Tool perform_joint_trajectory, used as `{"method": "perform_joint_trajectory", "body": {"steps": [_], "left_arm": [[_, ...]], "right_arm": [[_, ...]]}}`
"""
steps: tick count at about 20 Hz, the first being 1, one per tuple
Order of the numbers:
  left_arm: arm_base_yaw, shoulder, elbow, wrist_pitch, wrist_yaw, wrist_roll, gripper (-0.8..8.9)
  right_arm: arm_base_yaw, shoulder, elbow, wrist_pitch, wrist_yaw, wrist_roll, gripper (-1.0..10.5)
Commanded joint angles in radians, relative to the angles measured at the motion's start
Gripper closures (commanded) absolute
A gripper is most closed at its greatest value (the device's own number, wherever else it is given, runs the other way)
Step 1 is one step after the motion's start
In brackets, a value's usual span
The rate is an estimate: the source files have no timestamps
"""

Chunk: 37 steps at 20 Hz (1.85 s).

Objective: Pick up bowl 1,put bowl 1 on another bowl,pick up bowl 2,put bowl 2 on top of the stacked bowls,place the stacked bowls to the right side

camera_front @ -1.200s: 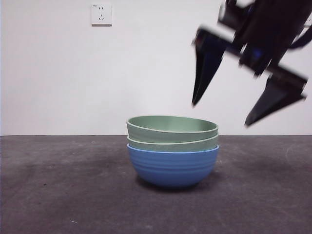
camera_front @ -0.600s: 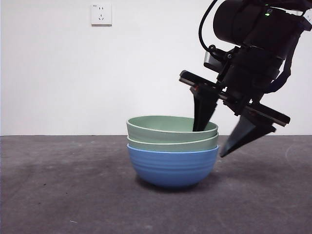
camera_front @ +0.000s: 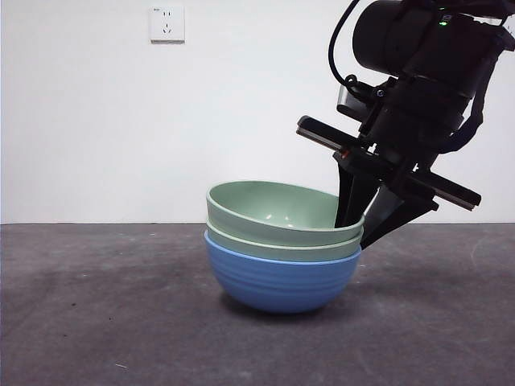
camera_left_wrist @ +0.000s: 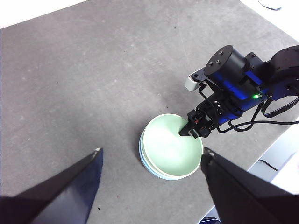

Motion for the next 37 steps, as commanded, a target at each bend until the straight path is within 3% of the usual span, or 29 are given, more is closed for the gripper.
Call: {"method": "perform_joint_trajectory", "body": {"steps": [1, 7, 13, 18, 25, 30, 37], "left_arm": [[-0.004, -0.001, -0.003, 0.004, -0.003, 0.012, 4.61], [-0.004, -0.001, -0.004, 0.005, 0.0, 0.012, 4.63], [-0.004, -0.001, -0.004, -0.026, 0.002, 0.011, 4.68], [-0.004, -0.001, -0.004, -0.025, 0.003, 0.008, 4.68], [-0.004, -0.001, -0.003, -0.032, 0.003, 0.008, 4.68], [-0.004, -0.001, -0.003, -0.032, 0.003, 0.008, 4.68], [-0.004, -0.001, -0.004, -0.032, 0.002, 0.008, 4.68]], "right_arm": [[0.0, -0.005, -0.001, 0.022, -0.002, -0.002, 9.6], [-0.116, -0.091, 0.002, 0.044, 0.005, -0.019, 9.6], [-0.314, -0.089, 0.002, 0.061, 0.02, -0.093, 9.6], [-0.403, -0.021, 0.002, 0.067, 0.031, -0.127, 9.6], [-0.433, 0.058, 0.002, 0.057, 0.026, -0.166, 9.6], [-0.432, 0.06, 0.002, 0.051, 0.023, -0.169, 7.5], [-0.431, 0.027, 0.002, 0.069, -0.005, -0.17, 7.1]]}}
